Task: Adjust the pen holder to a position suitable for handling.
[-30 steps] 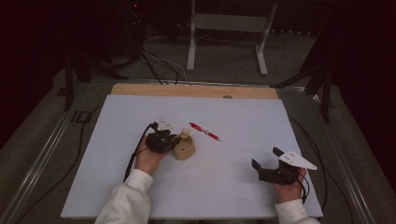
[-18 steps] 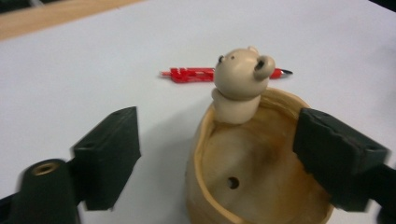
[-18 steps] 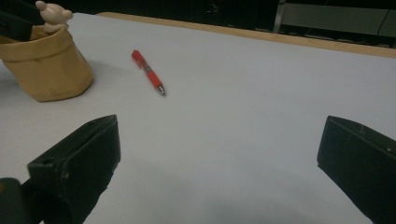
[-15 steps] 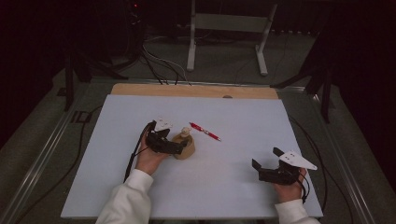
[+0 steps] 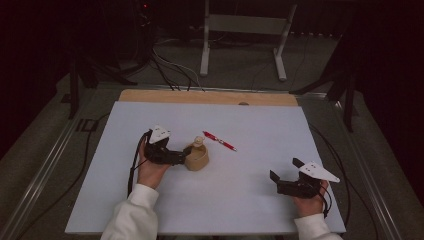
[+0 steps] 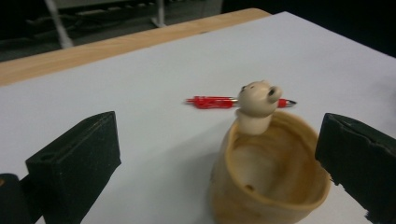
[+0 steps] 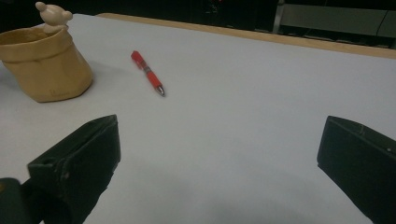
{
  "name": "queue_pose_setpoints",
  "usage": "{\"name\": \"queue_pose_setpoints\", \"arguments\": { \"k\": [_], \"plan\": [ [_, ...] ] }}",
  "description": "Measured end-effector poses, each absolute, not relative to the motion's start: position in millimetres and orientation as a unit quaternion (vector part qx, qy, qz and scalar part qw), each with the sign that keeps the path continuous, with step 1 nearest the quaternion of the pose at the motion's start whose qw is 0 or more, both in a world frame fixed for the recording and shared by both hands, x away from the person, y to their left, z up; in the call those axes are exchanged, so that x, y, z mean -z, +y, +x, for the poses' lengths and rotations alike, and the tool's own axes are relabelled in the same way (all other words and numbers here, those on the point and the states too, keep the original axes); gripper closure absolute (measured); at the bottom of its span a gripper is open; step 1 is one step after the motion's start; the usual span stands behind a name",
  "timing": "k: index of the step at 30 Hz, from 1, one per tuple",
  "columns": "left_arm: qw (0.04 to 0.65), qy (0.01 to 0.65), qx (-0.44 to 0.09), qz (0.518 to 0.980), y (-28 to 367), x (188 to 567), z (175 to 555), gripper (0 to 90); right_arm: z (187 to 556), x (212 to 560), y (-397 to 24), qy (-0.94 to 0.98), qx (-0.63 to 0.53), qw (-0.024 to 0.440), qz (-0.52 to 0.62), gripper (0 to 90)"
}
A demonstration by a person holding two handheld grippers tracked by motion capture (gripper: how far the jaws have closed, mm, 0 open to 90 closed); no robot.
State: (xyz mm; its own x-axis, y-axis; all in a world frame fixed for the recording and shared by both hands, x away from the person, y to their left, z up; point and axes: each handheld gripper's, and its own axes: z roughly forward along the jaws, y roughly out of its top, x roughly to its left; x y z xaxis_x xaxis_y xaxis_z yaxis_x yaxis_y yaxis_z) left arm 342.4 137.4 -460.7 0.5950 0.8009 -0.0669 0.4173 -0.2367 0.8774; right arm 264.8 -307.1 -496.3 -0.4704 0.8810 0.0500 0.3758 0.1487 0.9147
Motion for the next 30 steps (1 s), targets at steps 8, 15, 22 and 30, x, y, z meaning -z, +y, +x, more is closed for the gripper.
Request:
{"name": "queue_pose_setpoints", "arguments": {
  "k": [8, 15, 22, 30],
  "plan": [
    [0.478, 0.412, -0.249, 0.735, 164, 457, 323, 0.1, 265, 496, -308, 0.707, -0.483, 0.265, 0.443, 0.0],
    [0.485, 0.433, -0.264, 0.712, 189, 459, 309, 0.1, 264, 496, -308, 0.706, -0.485, 0.266, 0.443, 0.0],
    [0.484, 0.437, -0.272, 0.707, 211, 466, 296, 0.1, 265, 497, -308, 0.705, -0.487, 0.267, 0.442, 0.0],
    [0.49, 0.443, -0.278, 0.698, 231, 476, 273, 0.1, 265, 497, -308, 0.704, -0.489, 0.267, 0.44, 0.0]
  ]
}}
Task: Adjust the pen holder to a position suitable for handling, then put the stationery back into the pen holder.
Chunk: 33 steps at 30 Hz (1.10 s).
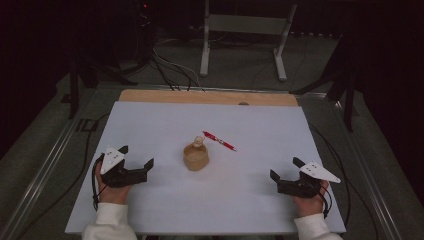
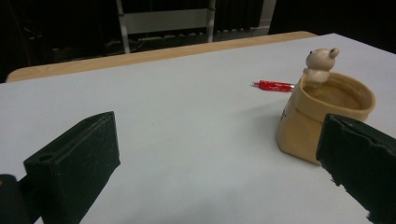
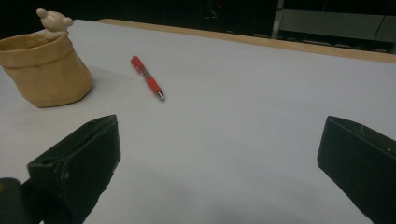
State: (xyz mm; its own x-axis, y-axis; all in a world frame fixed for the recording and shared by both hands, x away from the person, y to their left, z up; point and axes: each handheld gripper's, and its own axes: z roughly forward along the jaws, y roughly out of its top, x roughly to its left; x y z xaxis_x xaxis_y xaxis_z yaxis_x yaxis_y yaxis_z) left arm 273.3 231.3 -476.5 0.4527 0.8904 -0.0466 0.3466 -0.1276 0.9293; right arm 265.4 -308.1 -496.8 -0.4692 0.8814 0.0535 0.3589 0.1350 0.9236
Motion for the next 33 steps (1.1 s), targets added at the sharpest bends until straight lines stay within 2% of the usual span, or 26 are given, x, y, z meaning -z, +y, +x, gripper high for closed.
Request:
{"name": "queue_pose_setpoints", "arguments": {
  "k": [6, 22, 33],
  "plan": [
    [0.484, 0.442, -0.286, 0.699, 236, 482, 260, 0.1, 265, 496, -309, 0.702, -0.492, 0.27, 0.438, 0.0],
    [0.48, 0.459, -0.298, 0.686, 244, 487, 260, 0.1, 265, 495, -307, 0.703, -0.502, 0.273, 0.424, 0.0],
    [0.478, 0.461, -0.303, 0.684, 245, 489, 260, 0.1, 277, 478, -298, 0.723, -0.5, 0.262, 0.397, 0.0]
  ]
}}
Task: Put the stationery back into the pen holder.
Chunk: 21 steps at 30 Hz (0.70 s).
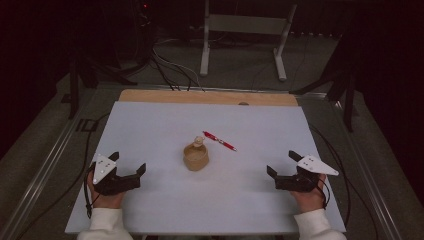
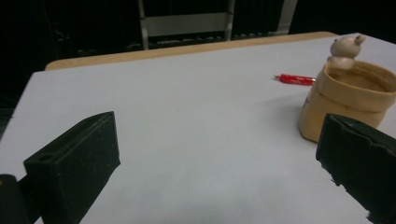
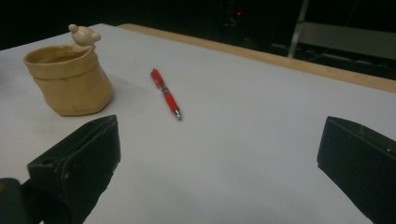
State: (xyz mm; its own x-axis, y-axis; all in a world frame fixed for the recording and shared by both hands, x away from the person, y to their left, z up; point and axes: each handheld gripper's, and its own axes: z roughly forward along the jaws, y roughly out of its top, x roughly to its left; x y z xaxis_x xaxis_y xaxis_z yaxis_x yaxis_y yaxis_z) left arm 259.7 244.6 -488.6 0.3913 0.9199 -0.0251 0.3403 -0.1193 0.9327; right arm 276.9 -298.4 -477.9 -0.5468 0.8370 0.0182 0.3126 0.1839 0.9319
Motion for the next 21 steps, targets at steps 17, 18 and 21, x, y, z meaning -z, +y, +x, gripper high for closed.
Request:
{"name": "queue_pose_setpoints", "arguments": {
  "k": [17, 18, 21],
  "plan": [
    [0.474, 0.463, -0.301, 0.686, 243, 491, 260, 0.1, 317, 463, -271, 0.754, -0.489, 0.225, 0.377, 0.0],
    [0.474, 0.463, -0.301, 0.685, 243, 491, 260, 0.1, 319, 462, -269, 0.755, -0.487, 0.226, 0.376, 0.0],
    [0.474, 0.464, -0.302, 0.685, 243, 491, 261, 0.1, 325, 459, -265, 0.759, -0.483, 0.226, 0.373, 0.0]
  ]
}}
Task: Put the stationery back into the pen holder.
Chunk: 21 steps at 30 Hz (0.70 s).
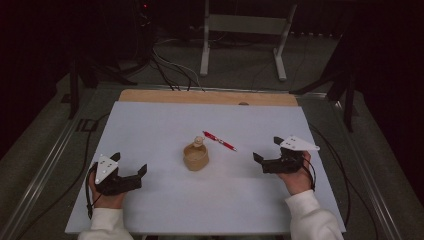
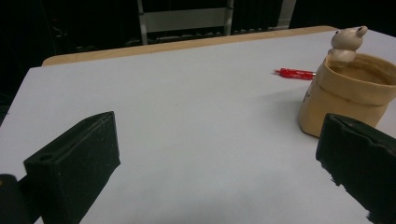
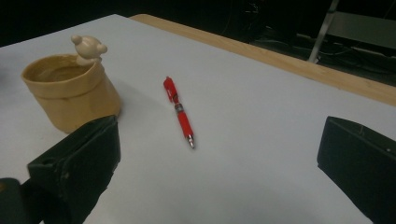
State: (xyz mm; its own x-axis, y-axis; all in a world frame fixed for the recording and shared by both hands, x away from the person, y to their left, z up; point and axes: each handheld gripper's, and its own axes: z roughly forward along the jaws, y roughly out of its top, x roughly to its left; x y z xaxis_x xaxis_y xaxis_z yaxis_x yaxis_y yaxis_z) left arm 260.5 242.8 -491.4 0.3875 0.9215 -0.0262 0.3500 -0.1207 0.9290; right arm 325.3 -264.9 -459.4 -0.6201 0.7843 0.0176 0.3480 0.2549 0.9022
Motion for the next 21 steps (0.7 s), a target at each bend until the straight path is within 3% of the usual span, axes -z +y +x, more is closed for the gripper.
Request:
{"name": "queue_pose_setpoints", "arguments": {
  "k": [21],
  "plan": [
    [0.468, 0.463, -0.303, 0.689, 242, 492, 261, 0.1, 365, 468, -225, 0.794, -0.449, 0.193, 0.363, 0.0]
  ]
}}
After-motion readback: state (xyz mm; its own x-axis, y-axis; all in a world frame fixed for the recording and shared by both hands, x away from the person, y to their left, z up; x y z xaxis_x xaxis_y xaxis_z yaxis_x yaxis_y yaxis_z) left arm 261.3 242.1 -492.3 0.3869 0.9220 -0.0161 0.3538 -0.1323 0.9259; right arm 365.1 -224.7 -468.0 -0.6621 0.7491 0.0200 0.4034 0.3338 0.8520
